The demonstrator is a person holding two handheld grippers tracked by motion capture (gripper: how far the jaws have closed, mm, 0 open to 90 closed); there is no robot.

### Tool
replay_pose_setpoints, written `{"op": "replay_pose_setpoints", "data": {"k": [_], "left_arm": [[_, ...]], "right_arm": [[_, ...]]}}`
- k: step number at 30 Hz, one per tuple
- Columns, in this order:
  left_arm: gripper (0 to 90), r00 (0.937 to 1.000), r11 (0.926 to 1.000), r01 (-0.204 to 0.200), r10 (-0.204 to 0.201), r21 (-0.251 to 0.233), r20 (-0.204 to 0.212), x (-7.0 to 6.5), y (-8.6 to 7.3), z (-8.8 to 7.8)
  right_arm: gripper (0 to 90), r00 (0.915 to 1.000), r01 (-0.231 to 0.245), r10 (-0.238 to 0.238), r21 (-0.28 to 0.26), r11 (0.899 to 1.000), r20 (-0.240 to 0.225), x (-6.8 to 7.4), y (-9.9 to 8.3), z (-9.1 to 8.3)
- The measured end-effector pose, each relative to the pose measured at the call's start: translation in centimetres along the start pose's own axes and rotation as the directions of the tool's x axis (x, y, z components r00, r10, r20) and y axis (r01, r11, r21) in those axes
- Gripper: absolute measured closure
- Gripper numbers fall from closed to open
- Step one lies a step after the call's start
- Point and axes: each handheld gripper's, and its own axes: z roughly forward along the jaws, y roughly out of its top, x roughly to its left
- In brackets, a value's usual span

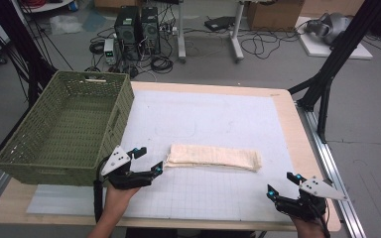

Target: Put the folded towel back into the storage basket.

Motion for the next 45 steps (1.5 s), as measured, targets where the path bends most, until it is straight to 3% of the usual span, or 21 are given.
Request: {"op": "replay_pose_setpoints", "data": {"k": [7,10,19,21,25,27,32,36,37,38,41,45], "left_arm": [[19.0,0.9997,0.9987,0.025,-0.025,0.045,-0.003,0.2,0.6,1.4],[18.8,0.9981,0.9941,0.061,-0.06,0.089,-0.017,0.4,1.1,2.8],[24.2,0.9977,0.9794,0.046,-0.036,0.197,-0.057,0.1,1.7,5.6],[25.6,0.9968,0.9728,0.058,-0.044,0.224,-0.067,0.3,1.7,6.2],[30.1,0.993,0.9514,0.088,-0.061,0.295,-0.102,0.5,1.2,7.4],[31.8,0.9922,0.9425,0.085,-0.051,0.323,-0.114,0.5,1.0,7.7],[35.4,0.9906,0.9286,0.086,-0.042,0.361,-0.13,0.6,0.5,8.2],[38.2,0.9919,0.9135,0.055,-0.003,0.403,-0.127,0.4,0.3,8.5],[39.7,0.9919,0.9135,0.055,-0.003,0.403,-0.127,0.4,0.3,8.5],[41.3,0.9915,0.906,0.056,0.0,0.42,-0.13,0.2,0.2,8.7],[43.7,0.992,0.9007,0.052,0.004,0.431,-0.126,0.0,0.0,8.9],[46.3,0.9899,0.8862,-0.003,0.068,0.463,-0.124,-0.6,-0.1,9.1]], "right_arm": [[17.7,1.0,-0.002,0.002,-0.007,1.0,0.002,-0.1,0.0,-0.1],[17.7,1.0,-0.003,0.003,-0.005,1.0,0.003,-0.1,0.0,-0.1],[17.7,1.0,-0.002,0.002,-0.001,1.0,0.0,-0.2,0.0,0.0],[17.7,1.0,-0.005,0.005,0.002,1.0,-0.001,-0.2,0.0,0.1],[17.8,1.0,0.001,-0.001,0.001,1.0,-0.003,-0.2,0.0,0.1],[17.7,1.0,0.001,-0.001,0.001,1.0,-0.004,-0.2,0.0,0.1],[17.7,1.0,-0.003,0.003,0.003,1.0,-0.006,-0.2,0.0,0.1],[17.7,1.0,-0.001,0.001,0.003,1.0,-0.007,-0.2,0.0,0.1],[17.7,1.0,-0.001,0.001,0.003,1.0,-0.006,-0.2,0.0,0.2],[17.7,1.0,-0.001,0.002,0.008,1.0,-0.005,-0.2,0.0,0.1],[17.7,1.0,-0.004,0.004,0.009,1.0,-0.007,-0.2,0.0,0.2],[17.8,1.0,-0.002,0.002,0.006,1.0,-0.007,-0.2,0.0,0.2]]}}
